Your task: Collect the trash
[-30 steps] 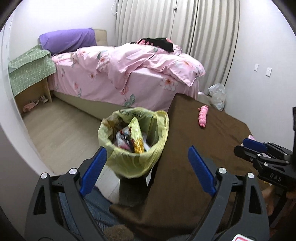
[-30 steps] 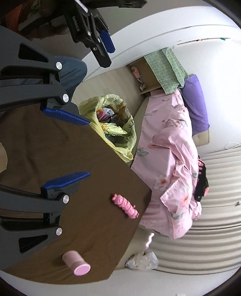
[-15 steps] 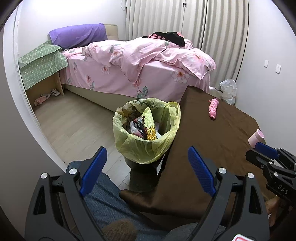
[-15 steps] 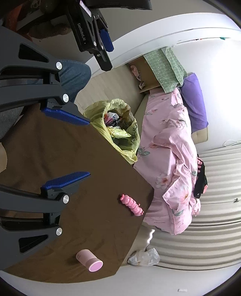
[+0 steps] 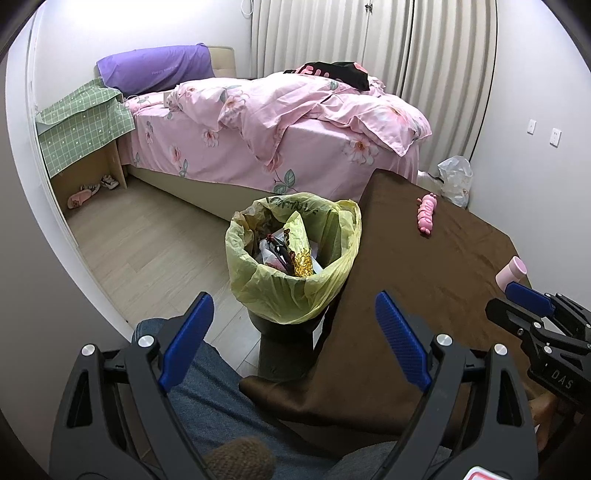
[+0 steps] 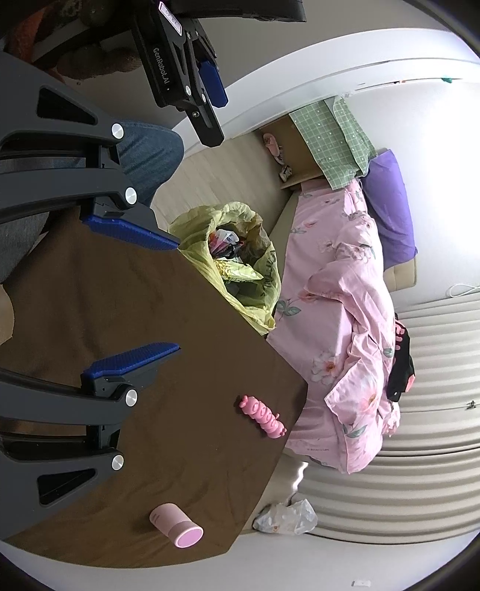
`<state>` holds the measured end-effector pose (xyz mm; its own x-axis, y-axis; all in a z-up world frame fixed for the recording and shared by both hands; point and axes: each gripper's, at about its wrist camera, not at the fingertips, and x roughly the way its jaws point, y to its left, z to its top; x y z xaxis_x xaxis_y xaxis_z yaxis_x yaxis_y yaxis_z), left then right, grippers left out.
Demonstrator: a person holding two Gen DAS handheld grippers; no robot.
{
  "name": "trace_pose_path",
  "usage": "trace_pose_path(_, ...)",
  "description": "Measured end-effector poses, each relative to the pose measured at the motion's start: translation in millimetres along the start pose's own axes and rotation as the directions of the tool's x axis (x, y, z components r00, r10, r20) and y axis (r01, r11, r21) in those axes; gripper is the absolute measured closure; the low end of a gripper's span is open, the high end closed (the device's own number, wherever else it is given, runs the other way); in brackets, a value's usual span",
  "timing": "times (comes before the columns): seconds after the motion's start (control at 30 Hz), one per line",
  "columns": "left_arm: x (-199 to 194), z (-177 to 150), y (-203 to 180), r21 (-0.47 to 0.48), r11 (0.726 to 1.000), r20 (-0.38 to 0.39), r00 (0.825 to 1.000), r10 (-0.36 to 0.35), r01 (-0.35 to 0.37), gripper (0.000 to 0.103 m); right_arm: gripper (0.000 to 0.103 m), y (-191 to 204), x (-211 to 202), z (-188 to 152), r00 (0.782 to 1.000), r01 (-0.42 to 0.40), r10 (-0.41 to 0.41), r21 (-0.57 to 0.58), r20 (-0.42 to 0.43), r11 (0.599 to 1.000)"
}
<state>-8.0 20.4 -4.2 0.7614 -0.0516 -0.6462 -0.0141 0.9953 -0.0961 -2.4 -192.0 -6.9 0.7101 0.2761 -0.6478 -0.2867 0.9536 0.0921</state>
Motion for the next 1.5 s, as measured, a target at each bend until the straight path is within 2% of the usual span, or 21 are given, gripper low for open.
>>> trace_pose_path(1.5, 6, -3, 12, -0.003, 1.0, -0.006, 1.0, -0.005, 0.005, 0.018, 0.054, 7, 5, 3, 1.0, -0.013, 0.013, 0.001, -0.007, 1.0)
